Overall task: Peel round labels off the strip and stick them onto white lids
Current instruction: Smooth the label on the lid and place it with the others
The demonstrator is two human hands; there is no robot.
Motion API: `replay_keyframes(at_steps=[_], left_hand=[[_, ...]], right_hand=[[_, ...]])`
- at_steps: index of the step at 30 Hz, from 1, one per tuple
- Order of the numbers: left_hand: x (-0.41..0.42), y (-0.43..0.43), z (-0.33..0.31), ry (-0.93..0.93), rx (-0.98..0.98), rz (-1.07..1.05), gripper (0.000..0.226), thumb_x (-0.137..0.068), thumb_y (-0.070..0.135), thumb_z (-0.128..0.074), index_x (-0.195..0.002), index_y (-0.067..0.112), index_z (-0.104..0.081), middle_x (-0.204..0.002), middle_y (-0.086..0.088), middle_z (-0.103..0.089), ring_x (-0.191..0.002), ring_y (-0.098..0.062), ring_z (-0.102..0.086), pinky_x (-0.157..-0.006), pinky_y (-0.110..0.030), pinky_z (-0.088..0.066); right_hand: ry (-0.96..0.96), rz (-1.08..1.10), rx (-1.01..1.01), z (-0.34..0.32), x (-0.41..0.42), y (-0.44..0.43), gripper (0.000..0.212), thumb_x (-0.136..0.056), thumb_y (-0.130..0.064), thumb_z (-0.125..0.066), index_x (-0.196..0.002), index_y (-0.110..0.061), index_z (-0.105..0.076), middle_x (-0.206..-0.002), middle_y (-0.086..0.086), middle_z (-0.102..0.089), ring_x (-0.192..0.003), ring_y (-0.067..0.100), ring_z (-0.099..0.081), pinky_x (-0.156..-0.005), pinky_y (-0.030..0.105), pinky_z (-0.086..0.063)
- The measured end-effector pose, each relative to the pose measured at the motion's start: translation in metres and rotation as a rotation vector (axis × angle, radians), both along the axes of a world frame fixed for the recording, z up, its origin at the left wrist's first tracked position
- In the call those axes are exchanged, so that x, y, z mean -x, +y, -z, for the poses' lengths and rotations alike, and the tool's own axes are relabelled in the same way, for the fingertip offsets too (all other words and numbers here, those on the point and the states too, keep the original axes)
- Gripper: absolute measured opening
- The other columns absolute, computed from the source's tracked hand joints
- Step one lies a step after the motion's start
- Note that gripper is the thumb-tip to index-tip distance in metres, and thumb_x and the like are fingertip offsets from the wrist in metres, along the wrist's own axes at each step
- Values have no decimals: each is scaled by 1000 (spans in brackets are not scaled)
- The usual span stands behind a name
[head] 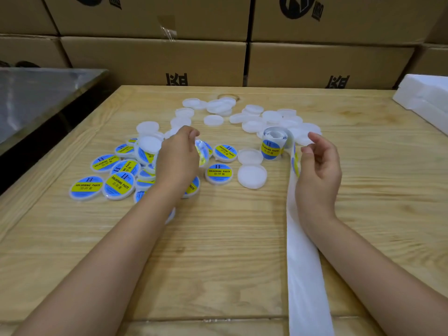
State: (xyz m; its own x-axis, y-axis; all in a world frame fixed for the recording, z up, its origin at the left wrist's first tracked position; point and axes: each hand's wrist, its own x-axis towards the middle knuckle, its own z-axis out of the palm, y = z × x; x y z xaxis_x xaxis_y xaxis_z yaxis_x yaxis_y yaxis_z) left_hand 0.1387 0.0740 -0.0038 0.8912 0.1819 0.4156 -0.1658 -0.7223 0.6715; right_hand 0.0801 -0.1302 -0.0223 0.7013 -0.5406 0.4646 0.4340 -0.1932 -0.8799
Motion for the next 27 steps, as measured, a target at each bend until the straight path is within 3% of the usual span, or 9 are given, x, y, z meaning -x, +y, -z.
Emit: replay_keyframes(at_steps=[2,5,9,12,15,18,22,25,27], left_hand=[[-1,5,3,53,-174,-69,31,-97,11,-36,-120,14,-56,-114,-13,-60,-103,-35,-54,-80,-42,-44],[-2,8,7,56,-380,-100,41,-86,-3,-39,-122,11,-53,-117,-16,-55,-99,-38,-54,-77,-42,-37],[0,10,9,51,-670,-157,42,-82,0,-43,-121,9,-54,-125,-13,-53,-111,-33,-46,-88,-41,-25],[7,-2,0,-174,-610,32,35,-79,0,-52,-113,6,-62,-120,-14,-60,-111,-33,-53,-95,-42,-28],[27,-34,-5,-451,-514,470,24,-73,-5,-58,-94,-2,-68,-93,-15,-70,-87,-35,-66,-80,-45,-48],[55,-66,5,-397,-567,766,25,-87,13,-49,-98,3,-68,-100,-10,-68,-95,-29,-63,-83,-41,-46],[71,-83,22,-197,-628,1023,25,-94,25,-50,-110,13,-65,-118,0,-63,-113,-20,-53,-94,-39,-35],[72,-81,21,-215,-573,1029,22,-93,25,-52,-102,14,-69,-109,4,-68,-106,-19,-55,-92,-40,-36],[72,-81,18,-207,-545,1040,20,-91,21,-53,-97,12,-70,-101,3,-70,-100,-20,-57,-89,-40,-37]], right_hand=[[26,-2,-13,0,-1,-1,27,-94,-11,-44,-112,-28,-55,-94,-10,-52,-92,6,-51,-85,15,-41],[99,-42,-36,1,-4,-2,25,-96,-11,-44,-113,-26,-54,-100,-6,-57,-95,5,-54,-89,20,-43],[135,-76,-119,1,-5,0,19,-97,-13,-45,-105,-24,-56,-85,-13,-58,-75,-9,-55,-76,11,-43],[140,-93,-170,0,-5,0,19,-97,-13,-43,-101,-26,-56,-87,-11,-57,-70,-10,-54,-68,6,-42],[158,-90,-177,1,-6,-1,20,-98,-13,-41,-99,-25,-58,-87,-12,-58,-70,-12,-54,-67,5,-42],[171,-70,-133,1,-9,-3,24,-98,-11,-39,-94,-17,-61,-87,-8,-62,-73,-9,-56,-71,8,-42],[277,-102,99,2,-17,-19,27,-96,-17,-40,-84,-23,-64,-81,-6,-66,-77,9,-57,-78,27,-44],[286,-167,349,1,-18,-30,31,-98,-20,-40,-82,-23,-66,-82,-7,-69,-81,3,-58,-73,16,-42],[315,-228,456,3,-19,-31,31,-100,-21,-39,-91,-21,-69,-89,-8,-69,-90,-4,-51,-79,9,-36]])
